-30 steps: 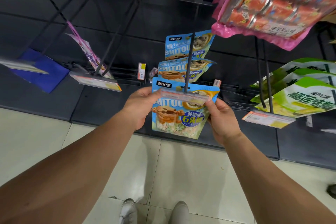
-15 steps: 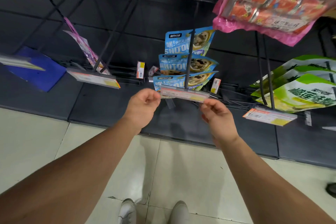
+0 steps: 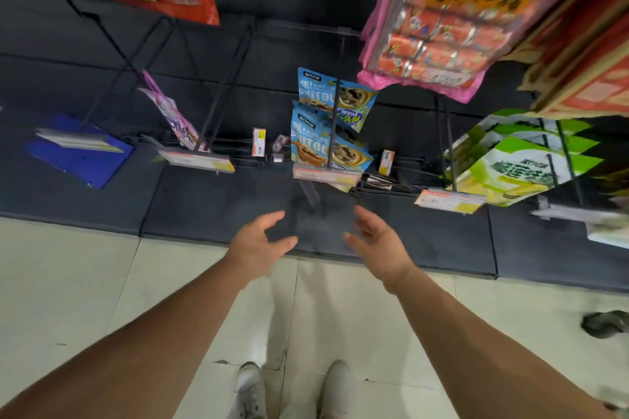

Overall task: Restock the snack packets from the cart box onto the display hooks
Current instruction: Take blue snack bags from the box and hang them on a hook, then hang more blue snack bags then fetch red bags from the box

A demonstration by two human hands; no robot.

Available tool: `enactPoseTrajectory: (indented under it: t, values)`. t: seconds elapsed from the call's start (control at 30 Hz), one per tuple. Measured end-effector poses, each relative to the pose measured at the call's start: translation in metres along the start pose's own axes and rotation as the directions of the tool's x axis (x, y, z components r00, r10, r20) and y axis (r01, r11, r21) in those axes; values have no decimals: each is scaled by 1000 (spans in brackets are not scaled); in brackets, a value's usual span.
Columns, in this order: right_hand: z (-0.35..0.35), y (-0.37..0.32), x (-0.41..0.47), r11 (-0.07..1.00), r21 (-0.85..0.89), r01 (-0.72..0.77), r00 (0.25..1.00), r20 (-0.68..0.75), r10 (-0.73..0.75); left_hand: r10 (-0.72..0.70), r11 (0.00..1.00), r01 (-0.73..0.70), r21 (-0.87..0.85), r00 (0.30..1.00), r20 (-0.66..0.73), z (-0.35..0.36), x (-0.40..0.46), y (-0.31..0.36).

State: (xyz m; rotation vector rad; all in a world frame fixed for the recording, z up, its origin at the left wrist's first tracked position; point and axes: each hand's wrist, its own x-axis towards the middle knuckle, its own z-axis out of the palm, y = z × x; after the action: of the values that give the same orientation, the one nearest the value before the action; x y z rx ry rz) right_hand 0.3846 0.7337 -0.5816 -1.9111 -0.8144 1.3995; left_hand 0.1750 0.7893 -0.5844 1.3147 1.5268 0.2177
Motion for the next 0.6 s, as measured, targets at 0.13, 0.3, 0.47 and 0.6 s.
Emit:
enactPoseTrajectory:
  t: [0.13,0.3,0.47,0.6]
  values:
    - [-1,-3,-56,931,-364,8,1000,-24,-18,82,876,-70,477,997,-5,-5,-49,24]
    - [-21,-16,-119,814,-581,-19,990,-126,-67,217,563,-237,792,967,135,6,-99,84]
    - [-79,-24,-170,786,-615,-61,956,-263,-131,331,355,-374,857,908,259,48,-143,150]
    - [-149,-15,-203,824,-558,-95,931,-343,-125,375,299,-445,845,868,325,106,-176,203]
